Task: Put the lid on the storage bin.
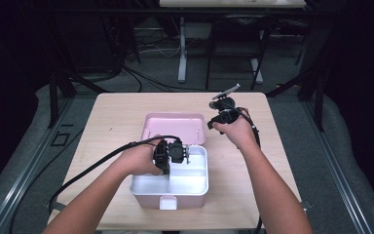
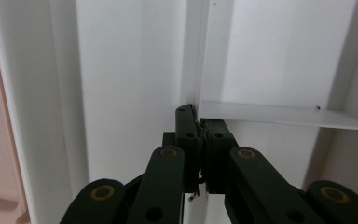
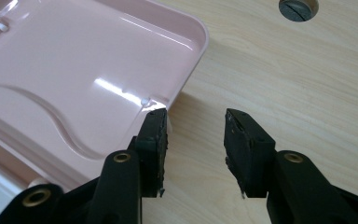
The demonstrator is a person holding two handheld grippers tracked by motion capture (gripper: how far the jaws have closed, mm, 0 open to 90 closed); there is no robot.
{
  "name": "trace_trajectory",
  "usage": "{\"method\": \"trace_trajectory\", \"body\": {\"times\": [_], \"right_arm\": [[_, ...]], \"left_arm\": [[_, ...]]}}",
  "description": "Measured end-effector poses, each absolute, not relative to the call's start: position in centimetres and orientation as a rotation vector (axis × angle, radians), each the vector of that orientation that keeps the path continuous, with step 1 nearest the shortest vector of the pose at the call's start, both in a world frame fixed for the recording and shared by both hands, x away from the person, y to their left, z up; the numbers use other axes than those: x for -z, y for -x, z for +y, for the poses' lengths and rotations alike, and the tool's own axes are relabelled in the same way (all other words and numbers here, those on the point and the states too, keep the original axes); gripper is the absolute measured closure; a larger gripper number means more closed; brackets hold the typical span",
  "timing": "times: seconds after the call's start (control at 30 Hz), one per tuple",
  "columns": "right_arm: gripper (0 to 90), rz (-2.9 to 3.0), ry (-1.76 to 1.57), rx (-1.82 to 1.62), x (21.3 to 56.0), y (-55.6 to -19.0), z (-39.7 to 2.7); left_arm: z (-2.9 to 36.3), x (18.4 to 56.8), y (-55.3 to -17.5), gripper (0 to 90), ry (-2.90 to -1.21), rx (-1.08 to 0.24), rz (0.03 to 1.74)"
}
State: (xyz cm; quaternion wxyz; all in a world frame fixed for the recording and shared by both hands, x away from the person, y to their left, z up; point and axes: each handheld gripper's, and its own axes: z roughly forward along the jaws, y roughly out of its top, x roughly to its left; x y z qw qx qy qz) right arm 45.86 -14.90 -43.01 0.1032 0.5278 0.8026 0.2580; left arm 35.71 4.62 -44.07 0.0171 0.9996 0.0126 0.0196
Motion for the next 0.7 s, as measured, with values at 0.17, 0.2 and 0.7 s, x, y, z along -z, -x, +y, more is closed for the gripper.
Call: {"method": "trace_trajectory", "body": {"times": [0.17, 0.2, 0.7], "right_arm": [[59.6, 2.378, -1.581, -0.726, 43.2, -46.9, -13.8], [59.6, 2.386, -1.589, -0.731, 43.3, -47.1, -13.6], [63.4, 2.343, -1.696, -0.700, 46.0, -49.2, -12.3]], "left_arm": [[4.6, 44.1, -35.7, 87.1, -3.106, -0.063, 0.040], [4.6, 44.1, -35.7, 87.1, -3.106, -0.063, 0.040], [4.6, 44.1, -35.7, 87.2, -3.105, -0.066, 0.040]]}}
